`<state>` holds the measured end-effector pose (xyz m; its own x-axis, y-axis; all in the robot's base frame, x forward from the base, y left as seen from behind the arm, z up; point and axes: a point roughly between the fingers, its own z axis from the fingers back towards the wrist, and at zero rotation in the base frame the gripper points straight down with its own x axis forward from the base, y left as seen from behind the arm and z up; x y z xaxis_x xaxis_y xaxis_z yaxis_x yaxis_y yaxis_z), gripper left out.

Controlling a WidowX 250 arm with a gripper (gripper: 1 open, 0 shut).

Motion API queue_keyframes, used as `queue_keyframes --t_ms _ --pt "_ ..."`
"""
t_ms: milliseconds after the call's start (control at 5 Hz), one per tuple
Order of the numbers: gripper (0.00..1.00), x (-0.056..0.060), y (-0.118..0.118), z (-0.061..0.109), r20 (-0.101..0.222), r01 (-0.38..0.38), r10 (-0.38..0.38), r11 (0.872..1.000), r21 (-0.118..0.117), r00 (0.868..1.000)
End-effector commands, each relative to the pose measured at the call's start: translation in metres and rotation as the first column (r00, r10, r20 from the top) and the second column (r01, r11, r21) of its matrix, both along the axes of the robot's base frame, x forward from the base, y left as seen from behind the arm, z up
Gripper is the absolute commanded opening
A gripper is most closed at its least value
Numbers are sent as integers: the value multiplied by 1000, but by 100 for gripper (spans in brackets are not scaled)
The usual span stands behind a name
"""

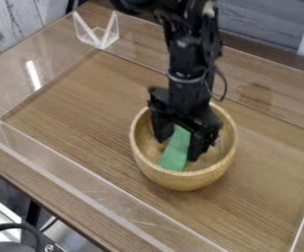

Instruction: Remove the green block from inside the brown bowl and put it on the table

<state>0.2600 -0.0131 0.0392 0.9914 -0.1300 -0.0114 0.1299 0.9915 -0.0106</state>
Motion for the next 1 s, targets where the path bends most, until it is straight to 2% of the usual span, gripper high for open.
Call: queue_keyframes --t_ms 0,200,600,800 --pt "0 6 0 -1 26 2 -2 1000 4 1000" --pt "0 7 0 3 29 0 0 1000 -1 1000" --pt "0 7 1 22 49 -3 4 1000 -16 999" --pt "0 8 2 36 70 -5 7 1000 -26 998"
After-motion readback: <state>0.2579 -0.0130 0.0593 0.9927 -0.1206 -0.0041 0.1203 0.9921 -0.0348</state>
